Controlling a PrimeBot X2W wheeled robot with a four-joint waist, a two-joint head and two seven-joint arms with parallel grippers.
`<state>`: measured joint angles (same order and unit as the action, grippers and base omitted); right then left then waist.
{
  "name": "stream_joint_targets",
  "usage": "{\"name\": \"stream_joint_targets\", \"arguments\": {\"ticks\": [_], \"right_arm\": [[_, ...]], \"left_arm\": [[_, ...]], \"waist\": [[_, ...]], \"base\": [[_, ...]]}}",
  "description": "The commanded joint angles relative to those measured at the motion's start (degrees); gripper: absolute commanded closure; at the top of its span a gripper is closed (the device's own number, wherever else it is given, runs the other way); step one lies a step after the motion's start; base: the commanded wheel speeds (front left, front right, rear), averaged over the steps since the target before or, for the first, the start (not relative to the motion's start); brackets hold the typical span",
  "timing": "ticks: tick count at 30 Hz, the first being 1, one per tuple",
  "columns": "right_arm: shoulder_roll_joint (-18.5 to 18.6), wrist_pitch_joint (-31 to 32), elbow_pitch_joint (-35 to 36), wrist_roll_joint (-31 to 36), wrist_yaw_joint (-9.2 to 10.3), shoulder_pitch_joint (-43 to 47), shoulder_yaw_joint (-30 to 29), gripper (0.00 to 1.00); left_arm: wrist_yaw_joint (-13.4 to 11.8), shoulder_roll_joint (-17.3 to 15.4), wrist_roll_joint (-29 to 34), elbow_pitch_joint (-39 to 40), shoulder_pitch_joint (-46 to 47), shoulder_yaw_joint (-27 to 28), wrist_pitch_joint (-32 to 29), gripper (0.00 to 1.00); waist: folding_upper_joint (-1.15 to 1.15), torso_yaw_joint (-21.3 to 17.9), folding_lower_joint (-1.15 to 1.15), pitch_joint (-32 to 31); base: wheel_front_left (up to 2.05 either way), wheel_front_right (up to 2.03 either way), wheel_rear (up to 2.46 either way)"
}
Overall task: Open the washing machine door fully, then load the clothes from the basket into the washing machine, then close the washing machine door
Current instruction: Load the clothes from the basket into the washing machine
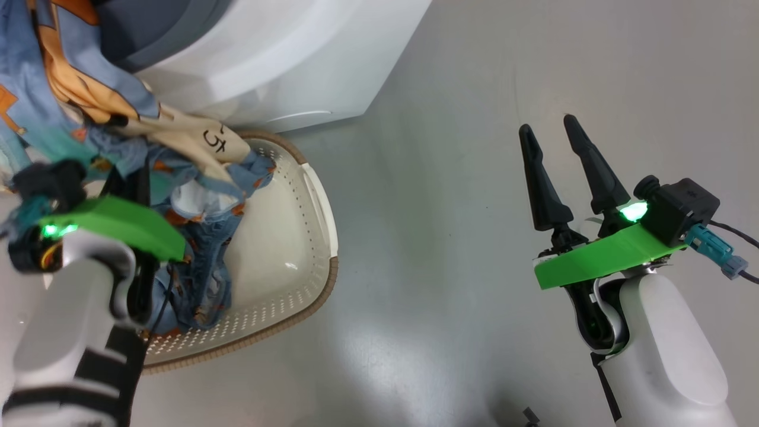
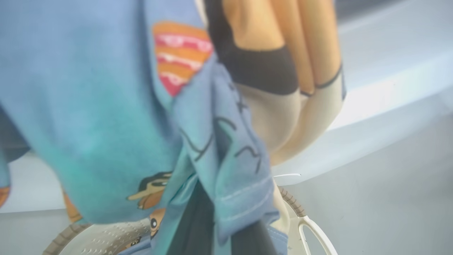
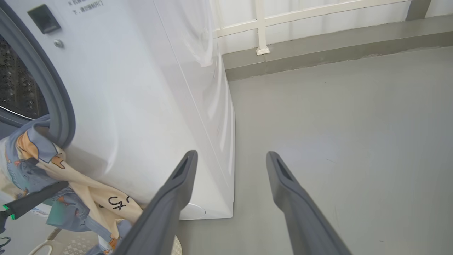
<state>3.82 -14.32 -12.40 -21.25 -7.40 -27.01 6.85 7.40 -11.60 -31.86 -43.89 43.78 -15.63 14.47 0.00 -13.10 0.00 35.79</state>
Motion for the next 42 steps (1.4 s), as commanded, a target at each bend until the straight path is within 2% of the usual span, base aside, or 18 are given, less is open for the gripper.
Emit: {"name": "stream_joint_targets", "arguments": {"ticks": [1, 2, 9, 18, 23, 27, 30, 35, 42], "right_arm": [[-0.31, -0.68, 1.11, 0.35, -0.09, 1.84, 0.8, 0.0], [-0.31, -0.68, 1.11, 0.35, -0.09, 1.84, 0.8, 0.0], [-0.18, -0.68, 1.07, 0.37, -0.09, 2.49, 0.79, 0.0], [0.3, -0.68, 1.06, 0.21, -0.09, 3.13, 0.63, 0.0], [0.26, -0.68, 0.92, 0.15, -0.09, 2.81, 0.74, 0.0], [0.25, -0.68, 0.81, 0.08, -0.09, 2.43, 1.29, 0.0], [0.27, -0.68, 0.78, 0.02, -0.09, 2.12, 1.69, 0.0], [0.53, -0.68, 0.85, -0.14, -0.09, 1.8, 2.01, 0.0], [0.43, -0.68, 0.9, -0.23, -0.09, 1.14, 2.63, 0.0]], "left_arm": [[0.09, -2.37, 1.11, 5.03, -3.55, 3.39, 0.52, 1.0], [0.09, -2.37, 1.11, 5.03, -3.55, 3.39, 0.52, 1.0], [-1.27, -1.52, 4.93, 20.79, -11.72, 10.58, 0.52, 1.0], [-4.43, -2.79, 7.7, 36.39, -15.52, 12.07, -0.6, 1.0], [-5.76, -4.27, 7.27, 40.55, -13.41, 13.5, -2.99, 1.0], [-6.07, -5.07, 6.65, 38.93, -8.36, 14.02, -4.87, 1.0], [-5.64, -6.09, 6.68, 34.78, -2.96, 13.9, -5.96, 1.0], [-4.13, -7.93, 7.57, 22.37, 9.34, 12.62, -6.71, 1.0], [-2.44, -8.51, 9.79, 6.88, 24.0, 9.51, -4.96, 1.0]], "waist": [[0.0, 0.33, 0.0, -0.28], [0.0, 0.33, 0.0, -0.28], [0.0, 1.04, 0.0, -0.94], [0.0, 1.13, 0.0, -0.93], [0.0, 1.29, 0.0, -0.61], [0.0, 1.39, 0.0, -0.19], [0.0, 1.25, 0.0, 0.22], [0.0, 0.45, 0.0, 1.23], [0.0, -0.93, 0.0, 3.08]], "base": [[0.0, 0.0, 0.0], [0.0, 0.0, 0.0], [0.0, 0.0, 0.0], [0.0, 0.0, 0.0], [0.0, 0.0, 0.0], [0.0, 0.0, 0.0], [0.0, 0.0, 0.0], [0.0, 0.0, 0.0], [0.0, 0.0, 0.0]]}}
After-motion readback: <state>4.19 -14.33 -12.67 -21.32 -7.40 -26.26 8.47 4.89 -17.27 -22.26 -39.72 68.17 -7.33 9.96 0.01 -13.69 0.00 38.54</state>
